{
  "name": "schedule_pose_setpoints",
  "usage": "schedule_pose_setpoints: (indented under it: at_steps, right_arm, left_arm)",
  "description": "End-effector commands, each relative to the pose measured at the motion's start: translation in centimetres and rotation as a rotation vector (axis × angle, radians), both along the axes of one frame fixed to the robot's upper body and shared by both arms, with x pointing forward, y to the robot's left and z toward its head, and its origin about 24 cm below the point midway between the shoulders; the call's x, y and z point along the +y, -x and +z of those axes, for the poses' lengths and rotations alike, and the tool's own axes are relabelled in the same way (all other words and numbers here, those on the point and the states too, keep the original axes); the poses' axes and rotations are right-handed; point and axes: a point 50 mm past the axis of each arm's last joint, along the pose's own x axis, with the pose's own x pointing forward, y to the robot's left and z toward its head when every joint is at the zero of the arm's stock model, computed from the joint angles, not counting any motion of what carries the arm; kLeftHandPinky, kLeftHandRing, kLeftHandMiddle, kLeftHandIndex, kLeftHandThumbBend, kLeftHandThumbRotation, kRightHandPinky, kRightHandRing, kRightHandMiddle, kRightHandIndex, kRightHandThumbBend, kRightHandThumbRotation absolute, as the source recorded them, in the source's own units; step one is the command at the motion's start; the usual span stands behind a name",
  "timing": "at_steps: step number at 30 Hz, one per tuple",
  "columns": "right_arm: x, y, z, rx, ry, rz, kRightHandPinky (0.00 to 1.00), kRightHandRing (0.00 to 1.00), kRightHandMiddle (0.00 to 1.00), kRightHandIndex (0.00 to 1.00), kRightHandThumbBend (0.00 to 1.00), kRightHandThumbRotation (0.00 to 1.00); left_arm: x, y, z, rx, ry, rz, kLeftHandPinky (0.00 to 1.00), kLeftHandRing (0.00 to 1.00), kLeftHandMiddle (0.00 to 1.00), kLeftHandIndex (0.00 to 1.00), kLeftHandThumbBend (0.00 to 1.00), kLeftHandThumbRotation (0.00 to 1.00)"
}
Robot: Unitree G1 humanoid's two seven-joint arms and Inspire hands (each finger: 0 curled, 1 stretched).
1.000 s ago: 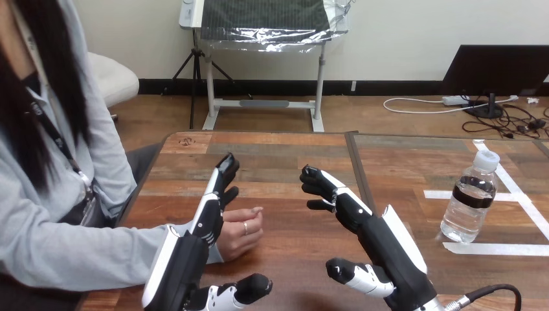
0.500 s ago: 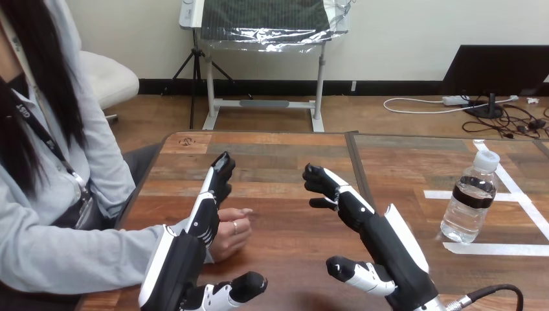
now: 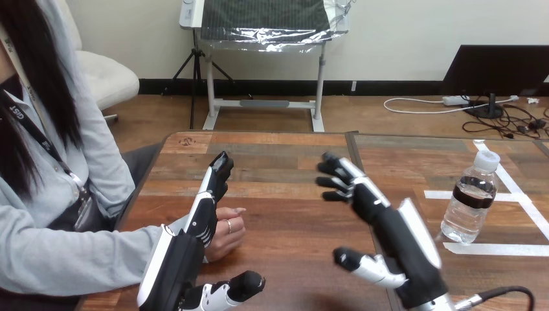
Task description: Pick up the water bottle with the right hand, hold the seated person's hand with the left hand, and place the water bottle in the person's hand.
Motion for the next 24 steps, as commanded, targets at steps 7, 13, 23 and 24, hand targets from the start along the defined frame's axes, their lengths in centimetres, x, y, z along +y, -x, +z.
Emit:
schedule_pose_setpoints:
  at_steps: [7,13,23,24]
  right_arm:
    - [-1.2,-2.3,3.6,-0.199,-0.048,-0.093,0.74,0.83,0.88,0.91,1.00,0.75]
    - [-1.9,-2.5,4.1,-0.236,-0.095,-0.149,0.73,0.84,0.89,0.92,1.00,0.70]
    - [-3.5,-2.7,4.3,-0.258,-0.143,-0.247,0.75,0.88,0.91,0.94,1.00,0.64]
    - [-3.7,-2.7,4.3,-0.259,-0.149,-0.263,0.76,0.88,0.91,0.95,1.00,0.64]
  left_arm:
    - [0.2,-1.3,1.1,-0.060,0.012,0.009,1.00,1.00,1.00,1.00,1.00,0.72]
    - [0.2,-1.4,1.1,-0.064,0.011,0.008,1.00,1.00,1.00,1.00,1.00,0.72]
    - [0.3,-1.4,1.1,-0.061,0.016,0.009,1.00,1.00,1.00,1.00,1.00,0.71]
    - [0.3,-1.4,1.1,-0.060,0.018,0.009,1.00,1.00,1.00,1.00,1.00,0.71]
